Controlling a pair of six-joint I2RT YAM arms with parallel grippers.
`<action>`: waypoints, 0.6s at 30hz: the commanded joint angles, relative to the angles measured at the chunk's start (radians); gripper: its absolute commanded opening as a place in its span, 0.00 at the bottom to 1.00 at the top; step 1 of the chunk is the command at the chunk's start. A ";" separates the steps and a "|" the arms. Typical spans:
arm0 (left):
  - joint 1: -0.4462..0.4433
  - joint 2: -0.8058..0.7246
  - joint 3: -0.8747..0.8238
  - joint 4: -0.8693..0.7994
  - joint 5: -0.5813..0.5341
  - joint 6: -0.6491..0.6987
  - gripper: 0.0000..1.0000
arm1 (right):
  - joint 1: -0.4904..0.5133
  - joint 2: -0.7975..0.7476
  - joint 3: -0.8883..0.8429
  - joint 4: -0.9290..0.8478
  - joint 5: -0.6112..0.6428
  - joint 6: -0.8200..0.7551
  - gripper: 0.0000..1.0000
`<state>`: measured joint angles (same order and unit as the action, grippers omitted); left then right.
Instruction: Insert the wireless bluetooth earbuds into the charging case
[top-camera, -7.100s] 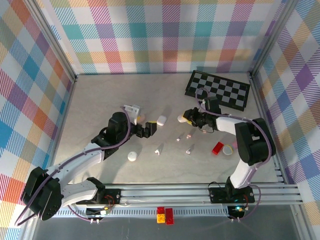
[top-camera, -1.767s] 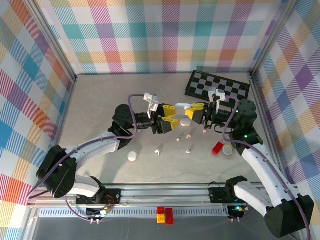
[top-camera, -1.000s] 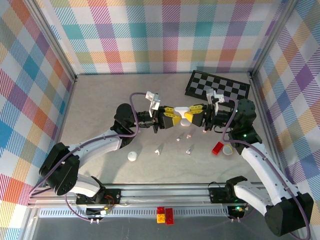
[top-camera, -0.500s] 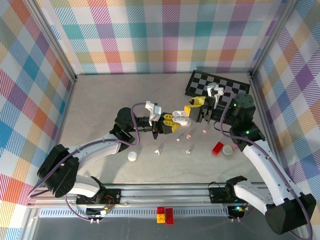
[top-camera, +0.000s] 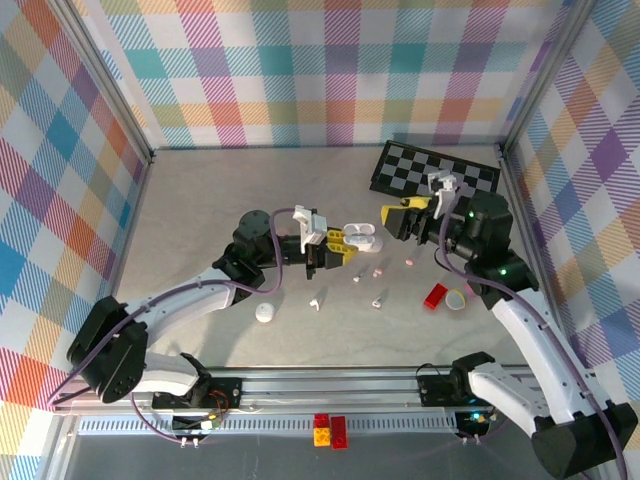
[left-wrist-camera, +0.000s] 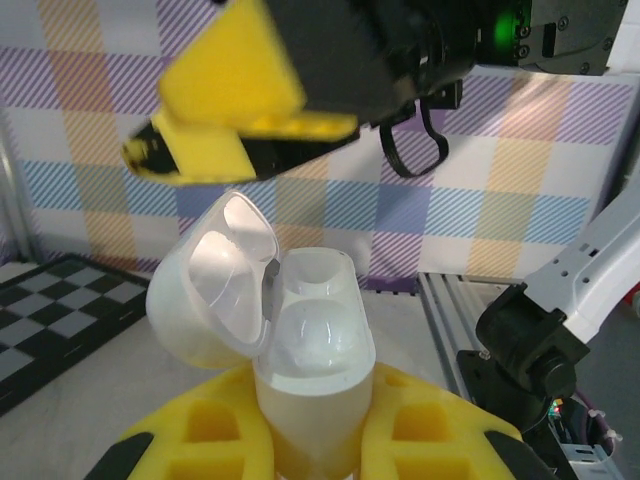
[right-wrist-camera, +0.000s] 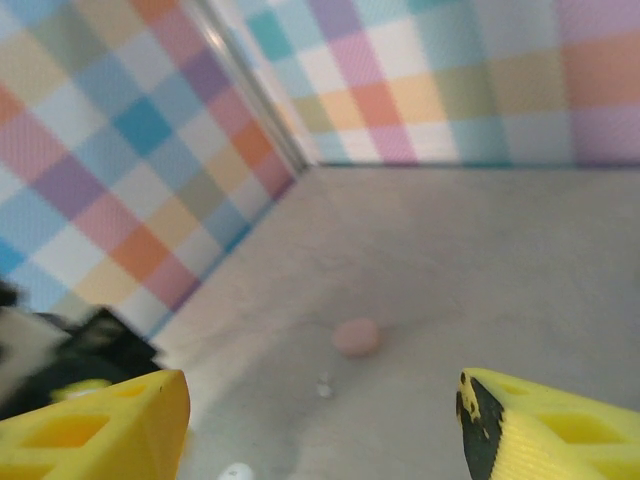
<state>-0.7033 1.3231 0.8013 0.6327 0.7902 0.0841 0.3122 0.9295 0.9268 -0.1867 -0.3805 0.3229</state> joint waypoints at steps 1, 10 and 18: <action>0.005 -0.066 0.018 -0.092 -0.041 0.062 0.00 | -0.007 0.062 0.010 -0.214 0.130 -0.054 0.71; 0.005 -0.087 -0.055 0.071 -0.121 -0.039 0.00 | 0.073 0.230 -0.067 -0.334 0.146 -0.072 0.75; 0.013 -0.078 -0.041 0.084 -0.069 -0.040 0.00 | 0.160 0.456 -0.068 -0.311 0.164 -0.062 0.76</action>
<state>-0.6975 1.2552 0.7422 0.6823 0.6899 0.0490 0.4534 1.3468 0.8577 -0.4889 -0.2237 0.2684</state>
